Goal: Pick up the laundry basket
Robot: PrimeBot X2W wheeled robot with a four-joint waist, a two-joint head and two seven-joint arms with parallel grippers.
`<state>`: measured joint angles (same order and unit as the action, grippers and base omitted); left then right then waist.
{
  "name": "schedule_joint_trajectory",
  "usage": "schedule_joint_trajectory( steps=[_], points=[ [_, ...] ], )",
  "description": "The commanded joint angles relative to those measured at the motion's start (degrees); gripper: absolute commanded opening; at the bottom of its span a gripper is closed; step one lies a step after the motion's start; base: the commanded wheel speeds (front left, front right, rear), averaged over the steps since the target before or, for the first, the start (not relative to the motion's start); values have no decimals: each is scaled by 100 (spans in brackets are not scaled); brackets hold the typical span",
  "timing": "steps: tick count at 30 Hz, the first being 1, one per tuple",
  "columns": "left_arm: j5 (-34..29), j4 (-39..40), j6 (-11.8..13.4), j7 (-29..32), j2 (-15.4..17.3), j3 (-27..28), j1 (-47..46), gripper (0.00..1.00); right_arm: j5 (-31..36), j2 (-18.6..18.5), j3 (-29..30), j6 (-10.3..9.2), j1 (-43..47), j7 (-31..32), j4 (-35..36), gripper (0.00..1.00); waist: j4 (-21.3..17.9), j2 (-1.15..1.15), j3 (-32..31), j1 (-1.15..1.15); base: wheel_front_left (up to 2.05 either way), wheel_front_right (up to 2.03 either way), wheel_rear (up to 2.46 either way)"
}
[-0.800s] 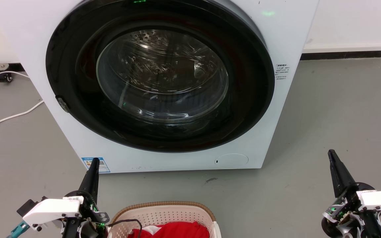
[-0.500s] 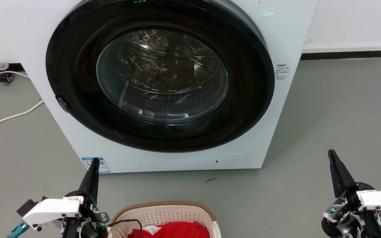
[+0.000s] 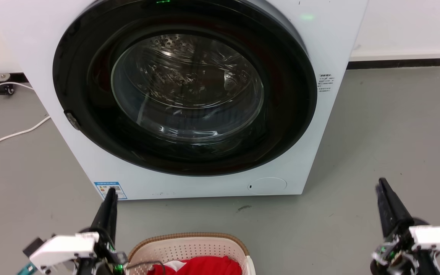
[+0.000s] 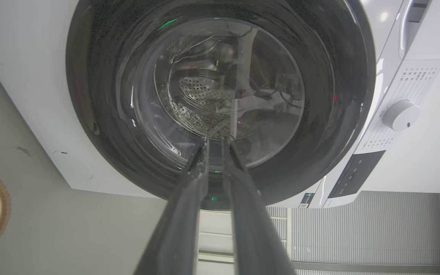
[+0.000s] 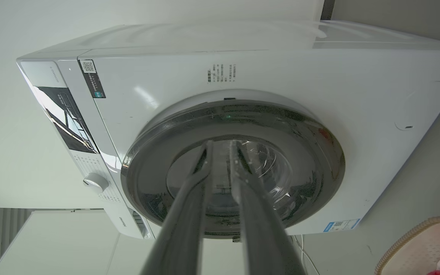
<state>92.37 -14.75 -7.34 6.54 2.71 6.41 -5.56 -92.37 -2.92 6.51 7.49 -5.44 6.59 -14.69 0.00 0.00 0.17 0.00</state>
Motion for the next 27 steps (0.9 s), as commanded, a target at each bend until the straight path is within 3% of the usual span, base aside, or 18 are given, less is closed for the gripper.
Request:
schedule_joint_trajectory(
  steps=[1, 8, 27],
  points=[
    [-1, -50, 2, -8, -8, -11, 58, 100, 3, 5, -4, 0, 60, -7, -55, 100, 0, 0, 1, 0, 0, 0, 0],
    [-329, 105, 1, -197, -10, -70, 143, 100, 328, 8, 35, 0, 192, -196, 44, 100, 0, 0, 5, 0, 0, 0, 0],
    [-2567, 660, 294, -665, -1, -321, 295, 100, 3087, 5, -138, 0, 485, -666, 778, 100, -8, 0, 10, 0, 0, 0, 0]
  ],
)
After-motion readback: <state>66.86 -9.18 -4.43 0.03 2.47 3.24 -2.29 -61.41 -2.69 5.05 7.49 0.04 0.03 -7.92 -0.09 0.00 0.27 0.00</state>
